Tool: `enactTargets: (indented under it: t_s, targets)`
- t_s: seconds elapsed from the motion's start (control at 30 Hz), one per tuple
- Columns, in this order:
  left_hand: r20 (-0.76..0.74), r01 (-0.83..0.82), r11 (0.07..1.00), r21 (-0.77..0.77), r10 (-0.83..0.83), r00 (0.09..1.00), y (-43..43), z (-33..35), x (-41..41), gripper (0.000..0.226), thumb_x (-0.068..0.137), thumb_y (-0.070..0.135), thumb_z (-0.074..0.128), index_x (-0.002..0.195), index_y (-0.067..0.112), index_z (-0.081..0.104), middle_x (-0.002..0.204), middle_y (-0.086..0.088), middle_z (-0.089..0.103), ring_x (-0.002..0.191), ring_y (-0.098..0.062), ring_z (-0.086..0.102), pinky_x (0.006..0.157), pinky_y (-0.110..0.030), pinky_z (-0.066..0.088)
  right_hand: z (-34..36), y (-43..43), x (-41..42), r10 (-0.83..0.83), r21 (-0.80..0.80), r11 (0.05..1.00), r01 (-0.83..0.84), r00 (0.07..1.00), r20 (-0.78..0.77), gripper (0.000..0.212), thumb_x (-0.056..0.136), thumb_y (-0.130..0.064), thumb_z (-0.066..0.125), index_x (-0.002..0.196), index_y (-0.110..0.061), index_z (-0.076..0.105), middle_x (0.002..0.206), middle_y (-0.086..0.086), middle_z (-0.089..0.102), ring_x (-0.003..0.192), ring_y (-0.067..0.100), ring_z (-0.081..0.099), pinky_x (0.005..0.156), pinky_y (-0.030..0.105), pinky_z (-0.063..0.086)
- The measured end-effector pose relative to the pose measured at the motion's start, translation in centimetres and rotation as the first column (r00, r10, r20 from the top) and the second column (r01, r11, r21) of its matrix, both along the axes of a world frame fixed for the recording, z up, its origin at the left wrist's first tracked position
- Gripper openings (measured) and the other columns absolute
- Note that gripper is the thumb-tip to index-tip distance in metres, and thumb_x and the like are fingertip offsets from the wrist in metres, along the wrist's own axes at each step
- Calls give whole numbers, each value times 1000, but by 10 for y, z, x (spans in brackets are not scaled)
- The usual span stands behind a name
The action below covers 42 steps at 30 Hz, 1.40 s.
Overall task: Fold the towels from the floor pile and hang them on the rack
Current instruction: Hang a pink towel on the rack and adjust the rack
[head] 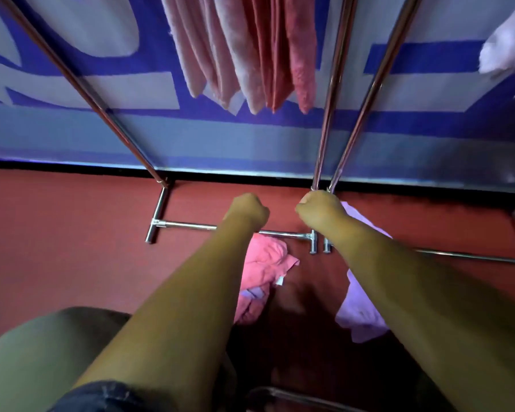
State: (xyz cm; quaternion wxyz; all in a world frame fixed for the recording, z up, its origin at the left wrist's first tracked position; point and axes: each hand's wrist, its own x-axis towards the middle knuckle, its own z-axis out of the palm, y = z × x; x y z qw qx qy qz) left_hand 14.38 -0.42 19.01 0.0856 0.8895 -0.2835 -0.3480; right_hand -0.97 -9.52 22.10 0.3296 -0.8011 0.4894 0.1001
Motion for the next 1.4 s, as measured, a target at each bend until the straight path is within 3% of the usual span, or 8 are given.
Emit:
enactTargets:
  t_s: [0.2, 0.33, 0.47, 0.7, 0.93, 1.1, 1.27, 1.4]
  targets:
    - [-36, 127, 959, 254, -122, 992, 15, -68, -47, 32, 99, 15, 53, 120, 5, 74, 129, -13, 75, 118, -33, 71, 103, -37, 56, -100, 15, -45, -22, 158, 987, 34, 997, -76, 21, 93, -21, 58, 85, -11, 75, 91, 15, 74, 99, 37, 73, 83, 32, 55]
    - [-78, 132, 935, 329, -113, 991, 32, -119, -74, 37, 101, 32, 61, 131, 13, 71, 131, -12, 70, 122, -34, 66, 97, -39, 53, -149, 23, -70, 25, 250, 968, 30, 977, -214, 22, 92, -27, 54, 74, -18, 61, 86, 14, 65, 96, 38, 73, 86, 36, 59]
    - [-97, 205, 862, 463, -181, 979, 64, -168, -91, 59, 92, 61, 55, 150, 57, 45, 162, -6, 40, 145, -40, 38, 117, -53, 38, -177, 31, -78, 90, 275, 961, -15, 961, -263, 26, 99, -30, 52, 77, -16, 54, 83, 11, 55, 82, 27, 57, 78, 29, 49]
    - [4, 73, 897, 436, -83, 997, 101, -209, -94, 52, 94, 54, 52, 141, 34, 60, 139, -8, 60, 127, -42, 58, 106, -53, 51, -206, 42, -76, 346, 300, 917, -263, 898, -271, 29, 105, -25, 49, 123, -14, 70, 121, 14, 66, 109, 30, 60, 89, 30, 44]
    - [110, 38, 881, 472, -101, 989, 90, -215, -82, 75, 98, 33, 67, 163, 14, 34, 174, 1, 12, 147, -33, 35, 114, -48, 41, -221, 51, -75, 215, 312, 940, -135, 947, -238, 18, 100, -20, 50, 92, -12, 64, 100, 13, 62, 88, 31, 55, 74, 27, 37]
    - [56, -26, 892, 452, 1, 998, 87, -220, -66, 104, 94, 28, 70, 171, 24, 1, 177, 6, 7, 149, -32, 35, 117, -47, 39, -228, 50, -86, 221, 332, 935, -120, 933, -285, 17, 94, -23, 51, 88, -11, 61, 95, 14, 67, 82, 33, 58, 59, 28, 36]
    - [175, -11, 953, 301, -44, 984, 78, -224, -51, 66, 94, 9, 64, 156, 4, 42, 162, -9, 42, 138, -37, 51, 110, -45, 45, -224, 50, -83, 221, 346, 931, -117, 935, -277, 16, 96, -22, 50, 95, -12, 62, 99, 13, 65, 86, 33, 58, 66, 29, 39]
    - [86, 67, 960, 270, -94, 992, 53, -211, -44, 49, 110, 29, 53, 152, 4, 53, 154, -16, 57, 124, -31, 65, 92, -22, 56, -224, 51, -78, 205, 337, 935, -114, 947, -248, 15, 94, -19, 49, 92, -11, 62, 93, 12, 64, 82, 33, 57, 54, 28, 31]
